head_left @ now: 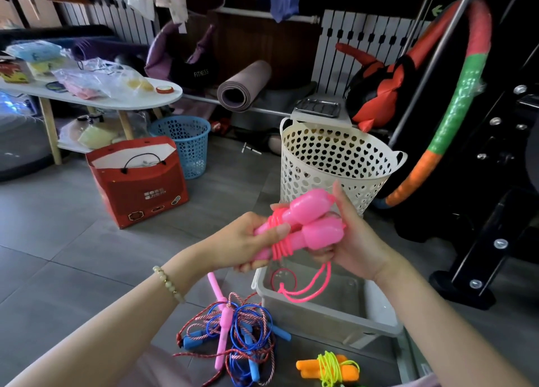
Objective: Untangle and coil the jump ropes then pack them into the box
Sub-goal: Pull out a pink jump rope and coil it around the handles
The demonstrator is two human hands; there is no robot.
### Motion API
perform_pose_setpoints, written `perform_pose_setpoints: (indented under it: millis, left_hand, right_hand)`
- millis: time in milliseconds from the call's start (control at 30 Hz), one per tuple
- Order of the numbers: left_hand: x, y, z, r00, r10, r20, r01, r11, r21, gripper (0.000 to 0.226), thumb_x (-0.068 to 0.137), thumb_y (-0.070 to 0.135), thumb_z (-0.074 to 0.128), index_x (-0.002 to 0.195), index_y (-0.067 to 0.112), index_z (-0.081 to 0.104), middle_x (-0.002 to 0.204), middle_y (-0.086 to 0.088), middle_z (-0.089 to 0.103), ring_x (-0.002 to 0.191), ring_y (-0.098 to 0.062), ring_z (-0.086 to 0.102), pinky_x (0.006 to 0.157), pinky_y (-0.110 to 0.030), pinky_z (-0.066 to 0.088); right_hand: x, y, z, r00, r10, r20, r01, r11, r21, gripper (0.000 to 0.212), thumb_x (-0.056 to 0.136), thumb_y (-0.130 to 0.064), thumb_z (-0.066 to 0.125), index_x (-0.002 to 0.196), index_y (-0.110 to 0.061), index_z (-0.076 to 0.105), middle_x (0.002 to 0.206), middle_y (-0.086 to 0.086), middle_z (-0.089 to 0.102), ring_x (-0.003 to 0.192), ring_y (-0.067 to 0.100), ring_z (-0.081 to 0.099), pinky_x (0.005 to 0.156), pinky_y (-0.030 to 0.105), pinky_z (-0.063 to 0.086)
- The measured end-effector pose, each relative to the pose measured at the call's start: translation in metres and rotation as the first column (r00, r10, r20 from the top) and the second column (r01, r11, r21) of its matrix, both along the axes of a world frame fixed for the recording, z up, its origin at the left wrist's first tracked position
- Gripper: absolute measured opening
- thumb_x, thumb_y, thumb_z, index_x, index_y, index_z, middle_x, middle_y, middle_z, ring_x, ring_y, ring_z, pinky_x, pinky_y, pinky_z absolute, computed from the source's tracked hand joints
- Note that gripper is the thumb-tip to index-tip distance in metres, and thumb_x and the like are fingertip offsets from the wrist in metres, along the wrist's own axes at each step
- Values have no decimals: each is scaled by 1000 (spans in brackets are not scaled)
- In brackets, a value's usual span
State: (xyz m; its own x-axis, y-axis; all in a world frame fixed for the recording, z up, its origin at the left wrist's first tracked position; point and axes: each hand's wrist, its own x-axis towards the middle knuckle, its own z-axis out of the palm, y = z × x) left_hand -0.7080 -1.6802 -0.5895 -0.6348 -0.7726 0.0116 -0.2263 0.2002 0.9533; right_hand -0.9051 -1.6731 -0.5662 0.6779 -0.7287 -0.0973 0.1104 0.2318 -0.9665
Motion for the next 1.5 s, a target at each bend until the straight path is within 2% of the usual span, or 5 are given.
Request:
perform_pose_setpoints:
  millis: [267,567,967,1233,1500]
  left_hand:
    - [0,-13,8,941,315,-127,-265,915,304,72,66,77,39,74,6,52,40,3,37,29,-7,27,32,-12,22]
    - [-8,-13,11,920,382,-88,-330,875,354,66,67,78,37,70,13,48,43,6,37,34,-8,27,34,-15,21]
    - [-22,-22,-1,809,584,-65,-541,783,307,60,85,68,44,62,13,53,47,0,45,35,-12,35,34,-17,25]
    - [-25,-28,0,759,643,-105,-624,764,164,54,87,58,51,60,12,56,45,-2,47,32,-10,39,33,-17,30]
    - [-18,-33,-8,854,489,176,-497,868,2,57,88,58,50,56,12,51,41,0,47,29,-13,40,33,-16,32]
  right_hand:
    - [15,12,-25,919,-318,-233,159,839,-520,48,83,-37,67,125,-45,46,126,4,58,115,27,55,96,37,48]
    - [27,8,-39,495,-857,-143,192,268,-944,12,94,-25,55,100,-21,63,81,-15,67,73,8,60,64,29,45]
    - [32,-2,-25,876,-481,-23,454,810,371,27,100,-14,38,79,-8,54,49,-4,43,43,8,45,54,24,51]
    - [13,-1,-27,446,-779,-439,160,553,-818,8,96,-26,50,90,-20,50,74,-1,62,71,22,59,67,37,45]
    - [14,-5,-9,697,-641,-322,337,689,-642,25,96,-19,49,77,-10,62,55,1,45,48,9,43,49,24,43]
